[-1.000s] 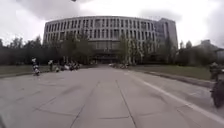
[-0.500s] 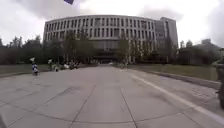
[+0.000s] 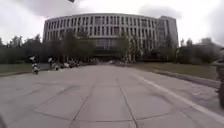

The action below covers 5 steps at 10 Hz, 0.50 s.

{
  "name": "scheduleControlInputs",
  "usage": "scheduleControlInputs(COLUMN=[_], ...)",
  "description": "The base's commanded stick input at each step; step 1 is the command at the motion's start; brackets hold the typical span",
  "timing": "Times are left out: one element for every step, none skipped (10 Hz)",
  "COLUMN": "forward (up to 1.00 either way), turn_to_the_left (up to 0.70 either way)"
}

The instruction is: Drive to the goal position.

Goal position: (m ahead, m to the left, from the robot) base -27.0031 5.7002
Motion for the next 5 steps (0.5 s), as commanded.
scheduleControlInputs(forward=[0.00,0.00,0.00,0.00,0.00], turn_to_the_left=[0.00,0.00,0.00,0.00,0.00])
